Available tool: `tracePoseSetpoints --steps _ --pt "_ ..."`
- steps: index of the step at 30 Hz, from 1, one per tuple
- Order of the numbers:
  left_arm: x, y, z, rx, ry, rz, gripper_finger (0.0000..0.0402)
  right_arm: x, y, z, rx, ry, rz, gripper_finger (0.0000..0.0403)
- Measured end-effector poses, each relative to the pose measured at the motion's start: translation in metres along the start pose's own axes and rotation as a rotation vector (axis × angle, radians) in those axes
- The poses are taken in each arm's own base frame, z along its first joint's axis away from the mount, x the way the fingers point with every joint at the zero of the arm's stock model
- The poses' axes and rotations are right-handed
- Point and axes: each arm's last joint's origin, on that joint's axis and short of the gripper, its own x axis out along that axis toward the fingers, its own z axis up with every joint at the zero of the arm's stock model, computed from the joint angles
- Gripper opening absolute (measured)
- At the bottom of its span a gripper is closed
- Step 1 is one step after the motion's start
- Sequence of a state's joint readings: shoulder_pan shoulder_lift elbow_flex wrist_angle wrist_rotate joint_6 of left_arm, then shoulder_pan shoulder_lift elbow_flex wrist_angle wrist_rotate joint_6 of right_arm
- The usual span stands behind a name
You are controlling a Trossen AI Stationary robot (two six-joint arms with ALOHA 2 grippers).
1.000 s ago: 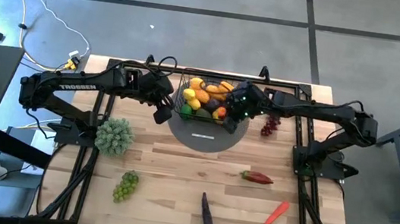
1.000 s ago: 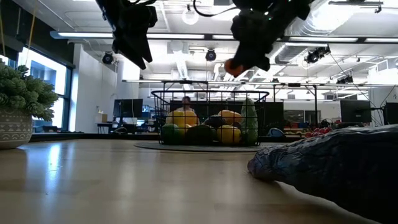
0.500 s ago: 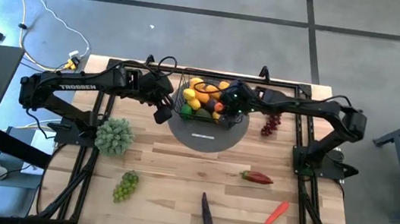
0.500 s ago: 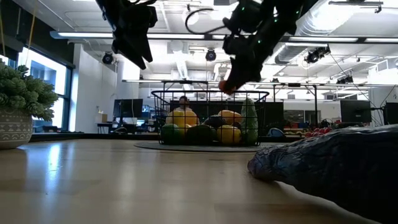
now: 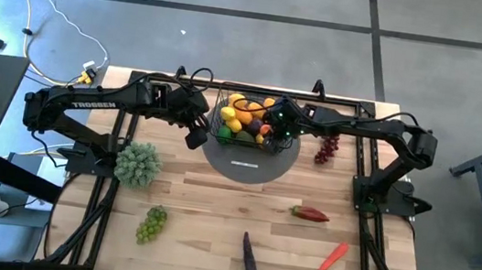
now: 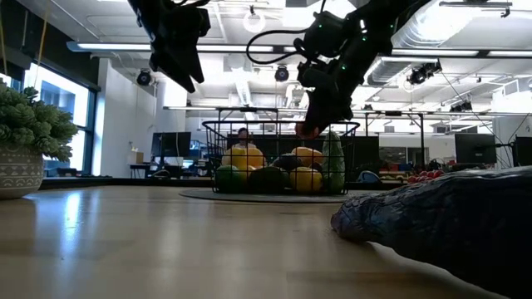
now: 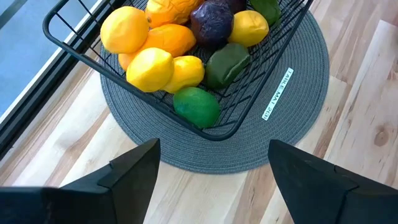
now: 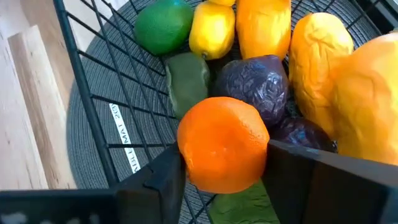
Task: Build produce basket
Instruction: Put the orange into the wire basket, then put the green grapes into the wire basket
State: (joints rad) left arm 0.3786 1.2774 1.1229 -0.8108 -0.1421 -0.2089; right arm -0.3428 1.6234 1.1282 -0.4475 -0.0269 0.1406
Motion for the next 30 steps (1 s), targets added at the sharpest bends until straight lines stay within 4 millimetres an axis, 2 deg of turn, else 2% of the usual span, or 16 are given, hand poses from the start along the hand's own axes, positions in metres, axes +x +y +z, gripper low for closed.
tracePoseSetpoints --steps 6,18,25,30 --pt "0.0 0.0 0.0 0.002 0.0 0.0 0.0287 -0.003 0.0 0.002 0.025 0.013 -0.002 0.0216" --pt "0.0 -0.003 -0.001 0.008 0.0 -0.006 0.0287 -0.025 0.006 0.012 0.105 0.021 -0.005 0.022" --pt "-0.004 -0.023 -0.006 0.054 0.01 -0.055 0.0287 -0.051 0.016 0.014 0.198 -0.057 0.004 0.022" --pt "-0.009 -0.044 -0.018 0.052 0.058 -0.097 0.0287 -0.062 0.031 0.012 0.272 -0.079 0.028 0.022"
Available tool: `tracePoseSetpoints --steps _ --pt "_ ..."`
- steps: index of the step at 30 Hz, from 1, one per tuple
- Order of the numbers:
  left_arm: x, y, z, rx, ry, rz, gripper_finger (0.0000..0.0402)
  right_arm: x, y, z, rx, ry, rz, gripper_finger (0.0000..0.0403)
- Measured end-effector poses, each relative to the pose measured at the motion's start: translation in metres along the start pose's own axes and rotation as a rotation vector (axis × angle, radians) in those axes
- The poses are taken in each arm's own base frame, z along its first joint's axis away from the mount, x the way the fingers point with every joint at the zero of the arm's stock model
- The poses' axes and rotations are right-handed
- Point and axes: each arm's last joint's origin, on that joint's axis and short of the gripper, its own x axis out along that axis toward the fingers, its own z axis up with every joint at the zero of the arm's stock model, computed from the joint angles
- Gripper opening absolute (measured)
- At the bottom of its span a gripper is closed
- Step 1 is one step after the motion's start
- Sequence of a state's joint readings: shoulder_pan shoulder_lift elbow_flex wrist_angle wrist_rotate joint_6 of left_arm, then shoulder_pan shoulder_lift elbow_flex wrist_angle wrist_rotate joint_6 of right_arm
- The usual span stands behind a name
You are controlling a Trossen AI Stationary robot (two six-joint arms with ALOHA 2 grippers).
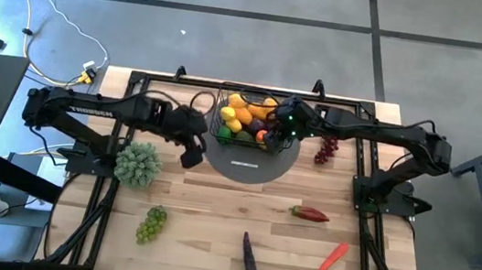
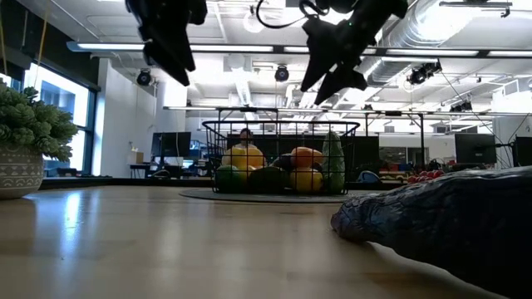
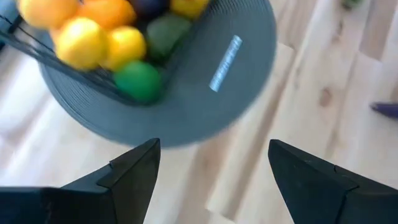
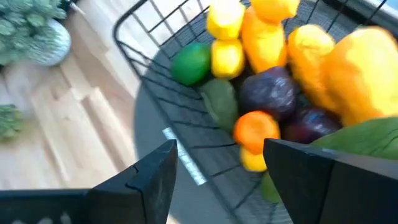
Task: Build produce basket
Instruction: Put the green grapes into the wire basket
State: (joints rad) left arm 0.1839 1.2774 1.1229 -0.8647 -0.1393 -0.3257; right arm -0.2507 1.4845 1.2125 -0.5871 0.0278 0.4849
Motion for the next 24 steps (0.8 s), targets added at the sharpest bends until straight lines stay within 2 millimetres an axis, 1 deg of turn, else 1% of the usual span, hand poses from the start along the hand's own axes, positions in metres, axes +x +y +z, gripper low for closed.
tracePoseSetpoints --steps 8,13,20,24 --pt "-0.007 -0.032 -0.025 -0.039 0.124 -0.033 0.0287 -0.004 0.022 -0.015 0.046 0.002 -0.02 0.022" --pt "-0.013 -0.047 -0.04 -0.066 0.191 -0.053 0.0287 -0.006 0.032 -0.025 0.087 0.025 -0.032 0.022" --pt "-0.022 -0.069 -0.058 -0.146 0.242 -0.085 0.0287 -0.009 0.049 -0.038 0.127 0.035 -0.03 0.022" --pt "-0.028 -0.08 -0.069 -0.159 0.284 -0.094 0.0287 -0.011 0.057 -0.047 0.136 0.048 -0.032 0.022"
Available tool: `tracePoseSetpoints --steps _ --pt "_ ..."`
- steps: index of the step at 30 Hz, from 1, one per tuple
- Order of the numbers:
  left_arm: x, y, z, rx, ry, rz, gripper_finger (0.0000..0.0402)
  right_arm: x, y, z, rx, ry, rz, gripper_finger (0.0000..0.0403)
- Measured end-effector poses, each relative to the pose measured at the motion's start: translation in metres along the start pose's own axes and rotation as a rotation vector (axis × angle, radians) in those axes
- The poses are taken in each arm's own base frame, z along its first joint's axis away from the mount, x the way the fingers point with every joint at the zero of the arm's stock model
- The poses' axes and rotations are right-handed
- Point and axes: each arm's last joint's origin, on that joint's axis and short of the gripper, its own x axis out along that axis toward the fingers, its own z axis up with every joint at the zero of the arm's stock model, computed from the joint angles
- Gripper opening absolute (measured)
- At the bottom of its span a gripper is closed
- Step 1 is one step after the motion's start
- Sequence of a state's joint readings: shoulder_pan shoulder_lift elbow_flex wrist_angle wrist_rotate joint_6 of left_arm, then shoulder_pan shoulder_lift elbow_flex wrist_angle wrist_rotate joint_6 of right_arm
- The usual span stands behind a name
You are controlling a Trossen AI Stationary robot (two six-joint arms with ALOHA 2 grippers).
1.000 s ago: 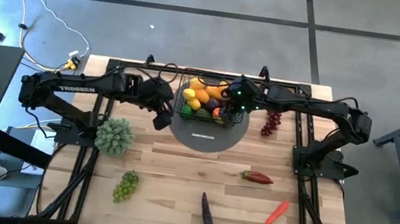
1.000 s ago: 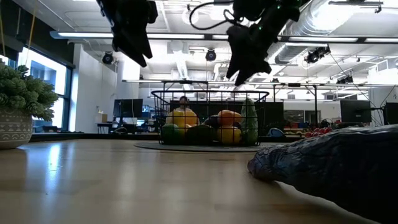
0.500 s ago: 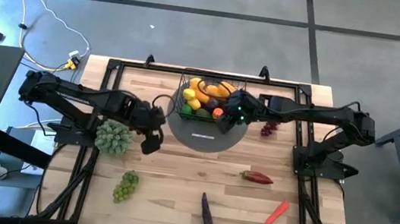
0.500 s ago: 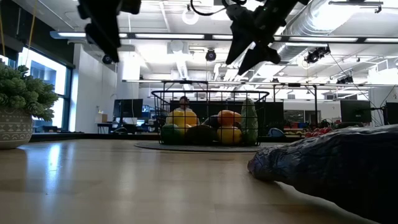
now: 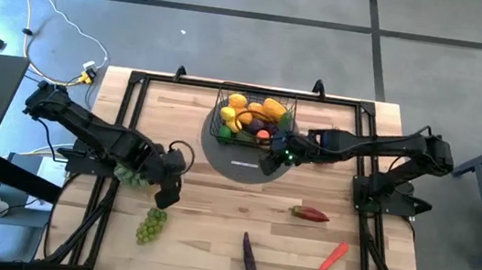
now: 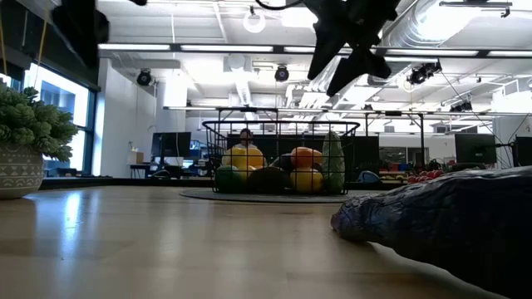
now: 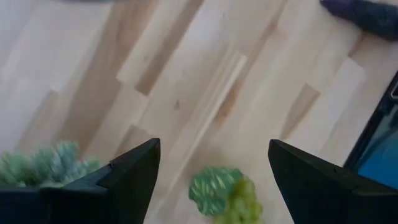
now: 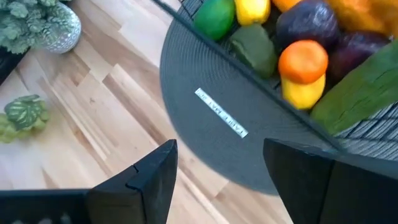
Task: Build produce basket
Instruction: Put the green grapes into the wire basket
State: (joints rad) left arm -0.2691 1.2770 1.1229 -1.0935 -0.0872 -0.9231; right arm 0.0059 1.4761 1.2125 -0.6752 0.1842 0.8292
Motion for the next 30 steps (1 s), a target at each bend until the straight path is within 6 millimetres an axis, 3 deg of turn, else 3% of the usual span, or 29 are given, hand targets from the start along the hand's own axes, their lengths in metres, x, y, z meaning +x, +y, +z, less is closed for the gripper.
tracePoseSetpoints --steps 9,21,30 --pt "-0.003 -0.015 -0.024 -0.078 0.027 -0.018 0.0287 -0.004 0.009 -0.019 -0.012 0.06 -0.016 0.022" --pt "-0.005 -0.025 -0.041 -0.201 0.036 -0.027 0.0287 -0.007 0.01 -0.03 -0.115 0.117 -0.04 0.022" --pt "0.008 -0.038 -0.055 -0.344 0.056 0.027 0.0287 -0.007 0.009 -0.033 -0.16 0.167 -0.031 0.022"
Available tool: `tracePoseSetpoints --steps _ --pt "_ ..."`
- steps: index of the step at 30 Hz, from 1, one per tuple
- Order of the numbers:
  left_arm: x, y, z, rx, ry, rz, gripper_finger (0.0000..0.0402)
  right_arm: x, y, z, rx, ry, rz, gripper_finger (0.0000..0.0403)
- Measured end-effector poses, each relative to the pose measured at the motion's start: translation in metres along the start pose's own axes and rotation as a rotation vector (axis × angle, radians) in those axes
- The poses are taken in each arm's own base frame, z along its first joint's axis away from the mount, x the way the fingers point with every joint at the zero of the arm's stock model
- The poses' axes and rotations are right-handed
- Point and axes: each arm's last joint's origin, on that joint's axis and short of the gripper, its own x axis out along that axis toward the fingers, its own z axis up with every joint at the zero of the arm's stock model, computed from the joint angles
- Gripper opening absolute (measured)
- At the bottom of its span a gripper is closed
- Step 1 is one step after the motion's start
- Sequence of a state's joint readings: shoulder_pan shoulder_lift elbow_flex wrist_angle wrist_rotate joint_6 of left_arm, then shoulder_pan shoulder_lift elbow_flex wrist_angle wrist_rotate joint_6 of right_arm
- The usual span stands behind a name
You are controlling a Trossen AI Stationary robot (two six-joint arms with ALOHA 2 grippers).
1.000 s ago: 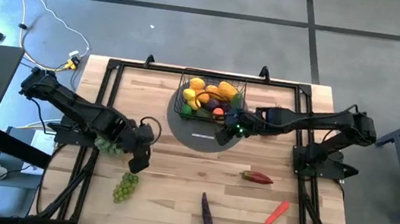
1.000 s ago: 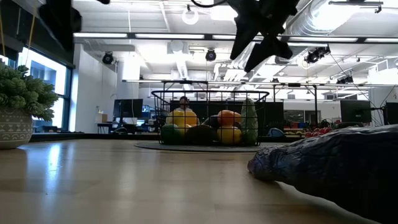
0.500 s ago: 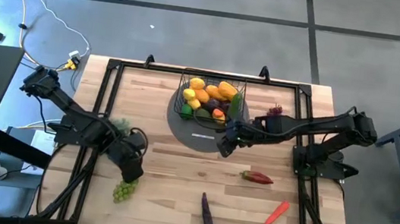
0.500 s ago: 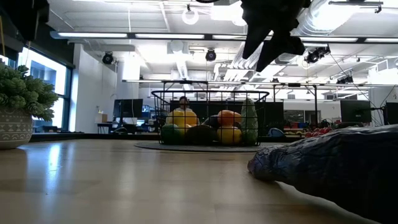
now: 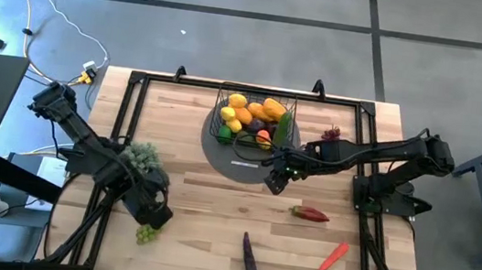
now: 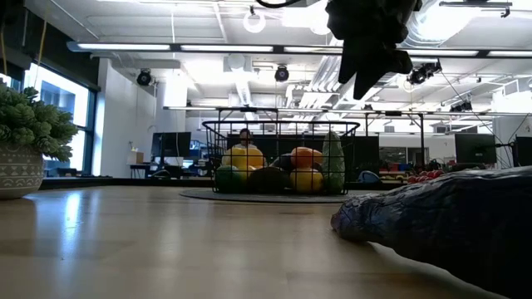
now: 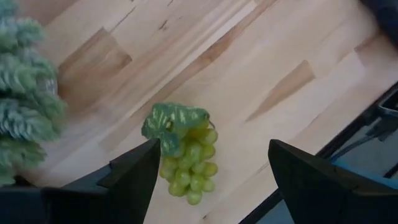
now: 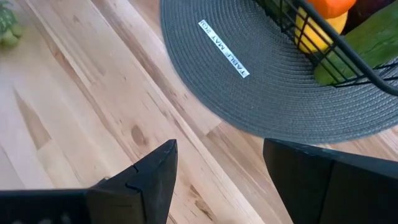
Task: Build produce basket
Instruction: Put the green grapes into the wire basket
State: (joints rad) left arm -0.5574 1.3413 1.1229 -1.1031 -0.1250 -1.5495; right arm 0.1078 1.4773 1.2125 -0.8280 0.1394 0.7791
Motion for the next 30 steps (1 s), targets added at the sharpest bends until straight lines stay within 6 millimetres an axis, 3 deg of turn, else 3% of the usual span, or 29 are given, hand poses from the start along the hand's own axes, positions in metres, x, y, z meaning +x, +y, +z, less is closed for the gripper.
tracePoseSetpoints --steps 17,30 --pt "0.05 -0.017 -0.035 -0.127 0.019 0.197 0.0287 0.0 0.0 0.0 -0.075 0.001 0.0 0.022" --pt "0.087 -0.026 -0.049 -0.155 0.06 0.3 0.0287 0.0 -0.001 0.001 -0.08 0.0 -0.001 0.022"
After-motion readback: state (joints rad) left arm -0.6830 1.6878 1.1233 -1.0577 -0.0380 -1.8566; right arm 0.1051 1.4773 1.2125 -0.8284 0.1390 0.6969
